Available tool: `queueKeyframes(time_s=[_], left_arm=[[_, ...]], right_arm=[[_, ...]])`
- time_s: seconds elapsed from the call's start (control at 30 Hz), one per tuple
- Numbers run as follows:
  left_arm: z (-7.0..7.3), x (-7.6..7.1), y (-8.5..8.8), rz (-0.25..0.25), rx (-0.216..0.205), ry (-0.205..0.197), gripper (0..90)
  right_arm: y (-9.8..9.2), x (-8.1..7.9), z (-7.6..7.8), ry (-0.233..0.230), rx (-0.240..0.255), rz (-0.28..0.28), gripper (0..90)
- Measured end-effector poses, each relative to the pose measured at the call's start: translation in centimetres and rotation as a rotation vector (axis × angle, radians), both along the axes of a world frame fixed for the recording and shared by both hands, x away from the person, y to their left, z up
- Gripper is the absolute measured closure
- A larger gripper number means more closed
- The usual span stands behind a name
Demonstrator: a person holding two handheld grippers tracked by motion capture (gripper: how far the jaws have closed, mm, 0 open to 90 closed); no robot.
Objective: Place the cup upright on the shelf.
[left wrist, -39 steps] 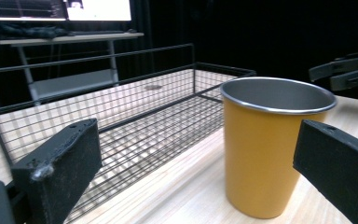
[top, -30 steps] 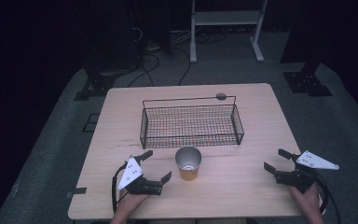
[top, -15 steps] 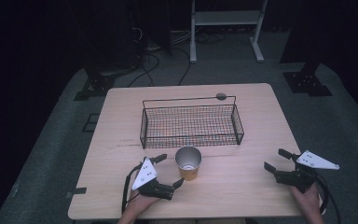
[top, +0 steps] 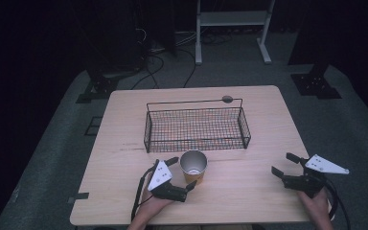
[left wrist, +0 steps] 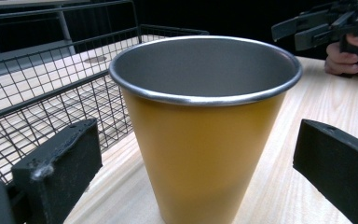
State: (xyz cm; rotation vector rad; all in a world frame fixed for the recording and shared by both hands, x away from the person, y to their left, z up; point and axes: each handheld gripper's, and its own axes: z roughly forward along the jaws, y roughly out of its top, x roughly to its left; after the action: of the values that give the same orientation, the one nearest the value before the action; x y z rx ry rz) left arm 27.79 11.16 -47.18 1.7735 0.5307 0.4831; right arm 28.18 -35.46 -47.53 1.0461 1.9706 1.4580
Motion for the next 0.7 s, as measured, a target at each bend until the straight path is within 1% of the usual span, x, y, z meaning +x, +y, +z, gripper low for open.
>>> queueKeyframes(time_s=[0.1, 0.13, 0.3, 0.33, 0.5, 0.6, 0.7], left_arm=[[-0.1, 0.1, -0.2, -0.001, -0.001, 0.006, 0.2], [-0.2, 0.3, -0.5, 0.001, 0.000, 0.014, 0.2], [-0.2, 0.5, -0.8, -0.001, 0.004, 0.017, 0.2], [-0.2, 0.7, -0.9, 0.003, 0.000, 0.023, 0.2], [-0.1, 0.9, -1.2, -0.001, 0.003, 0.021, 0.3], [-0.1, 1.2, -1.5, -0.004, -0.009, 0.024, 0.3], [-0.2, 1.4, -1.7, -0.009, -0.010, 0.031, 0.3]], right_arm=[[0.0, 0.0, 0.0, 0.000, -0.001, 0.000, 13.3], [0.0, 0.0, 0.0, 0.000, -0.001, 0.001, 13.3], [0.0, 0.0, 0.0, 0.000, 0.001, 0.000, 13.3], [0.0, 0.0, 0.0, 0.000, 0.000, 0.001, 13.4], [0.0, 0.0, 0.0, 0.000, 0.000, 0.001, 13.3], [0.0, 0.0, 0.0, -0.001, -0.001, 0.001, 13.4], [0.0, 0.0, 0.0, 0.000, 0.001, 0.001, 13.3]])
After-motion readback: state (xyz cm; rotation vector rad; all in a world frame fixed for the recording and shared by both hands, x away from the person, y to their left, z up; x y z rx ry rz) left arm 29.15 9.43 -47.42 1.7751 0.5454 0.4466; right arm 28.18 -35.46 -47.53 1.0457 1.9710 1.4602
